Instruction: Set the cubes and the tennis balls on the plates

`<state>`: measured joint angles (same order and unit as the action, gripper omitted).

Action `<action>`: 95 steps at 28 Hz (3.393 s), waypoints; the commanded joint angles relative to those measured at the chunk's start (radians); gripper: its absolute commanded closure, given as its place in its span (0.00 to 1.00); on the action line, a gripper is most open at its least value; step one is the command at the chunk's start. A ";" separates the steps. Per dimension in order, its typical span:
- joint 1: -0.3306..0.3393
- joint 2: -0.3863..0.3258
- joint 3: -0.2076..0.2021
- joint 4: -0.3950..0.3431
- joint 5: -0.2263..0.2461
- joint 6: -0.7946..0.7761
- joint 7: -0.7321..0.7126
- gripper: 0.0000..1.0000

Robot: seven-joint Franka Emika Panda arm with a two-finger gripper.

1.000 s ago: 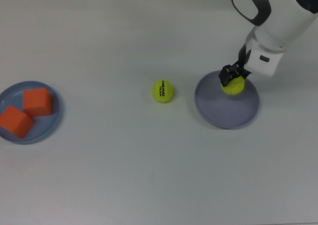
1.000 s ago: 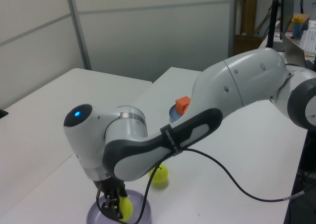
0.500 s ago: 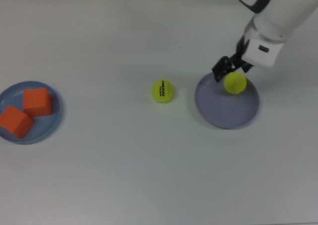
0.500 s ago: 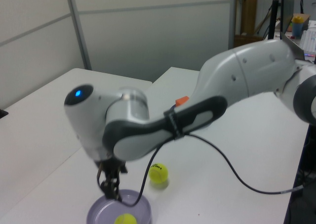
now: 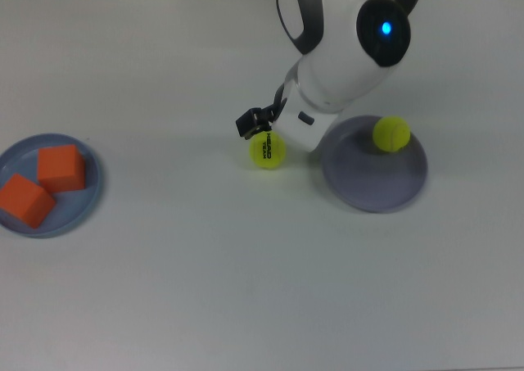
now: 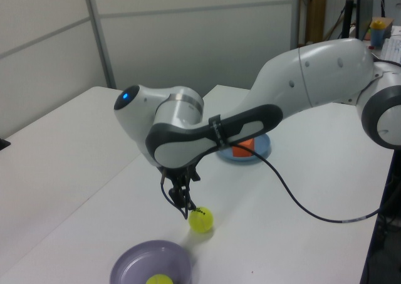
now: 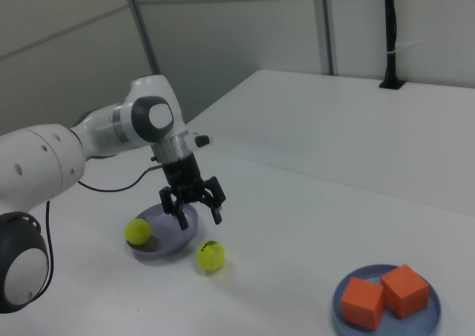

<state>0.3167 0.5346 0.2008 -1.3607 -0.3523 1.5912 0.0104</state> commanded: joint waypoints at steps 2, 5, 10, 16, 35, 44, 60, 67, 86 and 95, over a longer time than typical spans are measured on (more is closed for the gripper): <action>0.022 0.024 -0.015 -0.028 0.003 -0.014 0.002 0.00; 0.021 0.050 -0.023 -0.034 0.003 -0.010 0.002 0.00; 0.021 0.094 -0.040 -0.034 -0.019 0.003 0.003 0.00; 0.021 0.104 -0.040 -0.034 -0.037 0.004 0.000 0.22; 0.036 0.064 0.101 0.061 -0.005 0.104 0.023 0.88; 0.088 0.068 0.115 0.048 -0.013 0.154 0.158 0.00; -0.051 -0.166 0.104 0.058 0.084 -0.154 -0.042 0.00; -0.172 -0.254 0.103 0.058 0.096 -0.168 -0.070 0.00; -0.369 -0.392 0.069 0.057 0.214 -0.277 -0.012 0.00; -0.395 -0.409 0.055 0.057 0.219 -0.277 0.005 0.00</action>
<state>-0.0714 0.1670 0.2699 -1.2700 -0.1593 1.3203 -0.0110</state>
